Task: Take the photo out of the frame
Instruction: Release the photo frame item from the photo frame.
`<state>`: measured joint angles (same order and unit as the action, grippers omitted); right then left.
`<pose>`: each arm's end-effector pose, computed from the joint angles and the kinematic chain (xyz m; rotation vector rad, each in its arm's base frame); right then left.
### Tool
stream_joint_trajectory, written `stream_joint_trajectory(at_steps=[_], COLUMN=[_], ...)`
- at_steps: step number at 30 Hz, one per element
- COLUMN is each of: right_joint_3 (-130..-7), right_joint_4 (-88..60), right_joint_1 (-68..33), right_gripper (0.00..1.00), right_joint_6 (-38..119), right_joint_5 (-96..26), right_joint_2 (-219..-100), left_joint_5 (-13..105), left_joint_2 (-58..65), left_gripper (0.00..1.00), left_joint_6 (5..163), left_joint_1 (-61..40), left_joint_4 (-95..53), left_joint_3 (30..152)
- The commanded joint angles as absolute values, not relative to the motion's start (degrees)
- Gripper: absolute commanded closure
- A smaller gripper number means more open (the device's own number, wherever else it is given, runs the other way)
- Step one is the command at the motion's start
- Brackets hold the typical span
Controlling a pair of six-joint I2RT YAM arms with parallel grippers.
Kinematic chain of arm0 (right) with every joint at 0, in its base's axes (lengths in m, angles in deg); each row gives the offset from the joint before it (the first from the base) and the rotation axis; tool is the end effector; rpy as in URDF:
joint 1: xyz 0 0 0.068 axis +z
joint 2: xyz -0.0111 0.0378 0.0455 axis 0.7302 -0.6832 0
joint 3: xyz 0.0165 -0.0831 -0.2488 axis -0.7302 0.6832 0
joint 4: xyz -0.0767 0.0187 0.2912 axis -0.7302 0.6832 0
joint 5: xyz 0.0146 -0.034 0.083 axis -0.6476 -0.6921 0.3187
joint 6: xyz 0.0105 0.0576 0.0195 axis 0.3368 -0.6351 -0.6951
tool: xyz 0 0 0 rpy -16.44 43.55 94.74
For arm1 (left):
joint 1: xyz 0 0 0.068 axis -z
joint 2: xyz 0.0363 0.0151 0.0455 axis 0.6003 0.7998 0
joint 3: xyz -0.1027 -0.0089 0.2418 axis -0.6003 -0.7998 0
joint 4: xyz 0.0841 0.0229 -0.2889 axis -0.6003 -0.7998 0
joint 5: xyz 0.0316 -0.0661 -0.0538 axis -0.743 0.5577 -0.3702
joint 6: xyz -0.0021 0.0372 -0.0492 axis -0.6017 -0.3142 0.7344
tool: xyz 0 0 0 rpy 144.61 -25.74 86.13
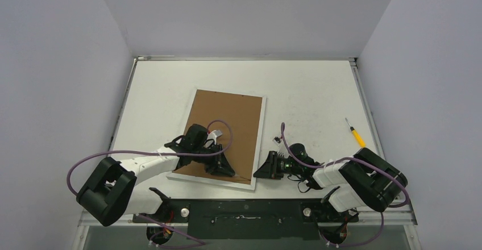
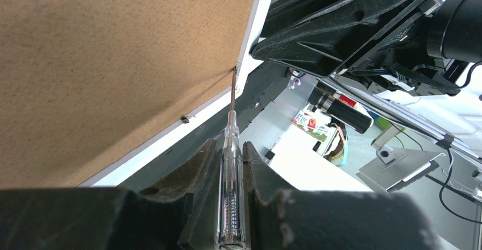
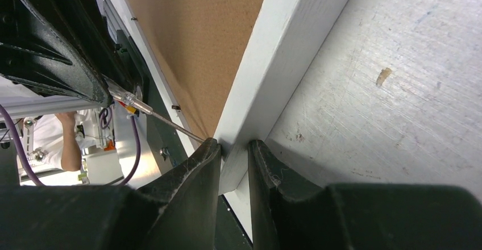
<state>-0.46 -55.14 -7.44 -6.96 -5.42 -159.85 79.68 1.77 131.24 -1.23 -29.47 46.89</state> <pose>0.1462 0.1571 0.0451 -0.1372 2.4888 1.5413 0.1923 -0.1763 0.1052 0.1899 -2.7199 1.3749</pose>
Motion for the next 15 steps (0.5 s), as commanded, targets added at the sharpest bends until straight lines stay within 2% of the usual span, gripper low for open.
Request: stream_joint_trajectory(at_steps=[1,15], right_joint_3=[-1.27,-1.67], right_joint_4=[-58.66,-57.26], right_joint_1=[-4.31,-3.41], right_gripper=[0.79,0.81], right_joint_6=[-6.64,-6.68], right_joint_5=[-6.49,-7.85], right_joint_2=[-162.0,-160.44], left_joint_5=[78.83,73.35], left_joint_2=[1.22,-1.19], left_gripper=[1.0,1.0], left_joint_6=[133.07,136.31], left_joint_1=[1.56,7.07], left_joint_4=[-25.43,-29.56], left_joint_3=[48.13,51.84])
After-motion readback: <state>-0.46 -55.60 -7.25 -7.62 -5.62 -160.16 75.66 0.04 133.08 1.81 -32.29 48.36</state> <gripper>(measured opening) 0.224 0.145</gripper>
